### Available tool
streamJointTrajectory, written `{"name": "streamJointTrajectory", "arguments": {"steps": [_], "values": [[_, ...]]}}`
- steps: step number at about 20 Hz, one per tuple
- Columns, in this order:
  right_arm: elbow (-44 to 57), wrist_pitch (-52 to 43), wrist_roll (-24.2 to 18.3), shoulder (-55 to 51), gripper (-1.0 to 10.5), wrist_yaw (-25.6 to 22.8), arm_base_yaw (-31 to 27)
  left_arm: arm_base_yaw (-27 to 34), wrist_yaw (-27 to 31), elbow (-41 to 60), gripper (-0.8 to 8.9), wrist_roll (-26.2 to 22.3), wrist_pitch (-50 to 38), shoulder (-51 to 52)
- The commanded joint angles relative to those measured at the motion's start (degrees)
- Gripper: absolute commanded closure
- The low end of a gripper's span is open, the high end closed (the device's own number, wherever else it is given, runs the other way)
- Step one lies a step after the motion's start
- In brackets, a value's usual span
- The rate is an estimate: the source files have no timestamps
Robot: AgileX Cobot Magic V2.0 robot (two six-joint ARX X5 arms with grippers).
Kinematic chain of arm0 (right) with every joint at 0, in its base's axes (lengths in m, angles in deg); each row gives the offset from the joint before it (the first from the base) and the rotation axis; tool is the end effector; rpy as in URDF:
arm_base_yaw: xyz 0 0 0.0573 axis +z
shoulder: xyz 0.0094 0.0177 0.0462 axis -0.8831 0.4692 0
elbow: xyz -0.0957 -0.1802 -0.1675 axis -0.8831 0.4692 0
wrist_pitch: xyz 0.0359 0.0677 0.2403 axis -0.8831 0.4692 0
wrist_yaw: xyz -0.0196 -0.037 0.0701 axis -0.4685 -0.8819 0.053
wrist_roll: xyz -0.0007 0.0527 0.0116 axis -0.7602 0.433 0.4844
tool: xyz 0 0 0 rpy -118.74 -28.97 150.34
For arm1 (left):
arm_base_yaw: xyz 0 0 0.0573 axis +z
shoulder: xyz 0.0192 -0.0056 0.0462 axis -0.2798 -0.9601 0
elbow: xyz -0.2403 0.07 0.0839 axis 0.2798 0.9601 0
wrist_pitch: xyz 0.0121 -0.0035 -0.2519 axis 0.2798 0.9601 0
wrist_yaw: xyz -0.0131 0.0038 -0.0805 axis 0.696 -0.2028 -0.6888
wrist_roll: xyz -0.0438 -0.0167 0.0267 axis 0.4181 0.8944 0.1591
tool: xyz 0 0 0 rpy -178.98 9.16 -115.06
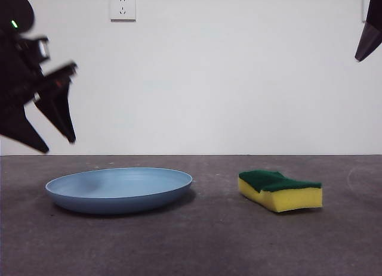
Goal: Pick up the plate,pick up the cloth,clean the plate with the cloth
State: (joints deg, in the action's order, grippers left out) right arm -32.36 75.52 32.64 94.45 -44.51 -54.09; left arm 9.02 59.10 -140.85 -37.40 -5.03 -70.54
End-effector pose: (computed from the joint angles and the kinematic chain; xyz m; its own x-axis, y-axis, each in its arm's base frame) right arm 0.1749 0.0326 0.2908 0.5632 0.3647 -0.7415 -0.3046 0.9258 0.2240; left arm 0.3038 -0.0477 0.2135 0.4574 -0.3731 -0.8072 0.1729 0.9277 -0.3308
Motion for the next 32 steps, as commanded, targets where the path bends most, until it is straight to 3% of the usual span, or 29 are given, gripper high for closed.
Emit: {"name": "streamJointTrajectory", "arguments": {"steps": [1,10,11,13,17,22,27,32], "values": [[-0.1,-0.1,0.2,0.0,5.4,0.0,0.1,-0.9,1.9,-1.4,5.52,0.1,-0.3,-4.7],[-0.1,-0.1,0.2,0.0,5.4,0.0,0.1,-3.3,3.4,-1.6,5.67,0.2,-3.4,-13.4],[-0.1,-0.1,0.2,0.0,5.4,0.0,0.1,-3.3,3.4,-1.6,6.06,0.1,-3.5,-13.4],[-0.1,-0.2,0.2,0.0,5.4,0.0,0.1,-3.3,3.4,-1.6,8.39,-1.0,-3.1,-13.4],[-0.1,-0.7,0.1,0.1,5.4,0.1,0.2,-3.3,4.5,-1.6,8.21,-1.6,-3.1,-13.0],[-2.6,-2.6,0.1,4.1,5.4,-0.1,4.0,-3.7,4.5,-1.6,8.21,-1.6,-1.7,-4.3],[-9.5,-3.0,-0.8,17.4,5.4,-0.6,8.3,-3.7,4.5,-1.6,8.21,-1.6,4.2,10.9],[-13.3,-7.3,-2.9,30.1,6.0,-4.6,12.6,-4.2,4.4,-1.6,8.21,-2.0,10.3,22.1]]}}
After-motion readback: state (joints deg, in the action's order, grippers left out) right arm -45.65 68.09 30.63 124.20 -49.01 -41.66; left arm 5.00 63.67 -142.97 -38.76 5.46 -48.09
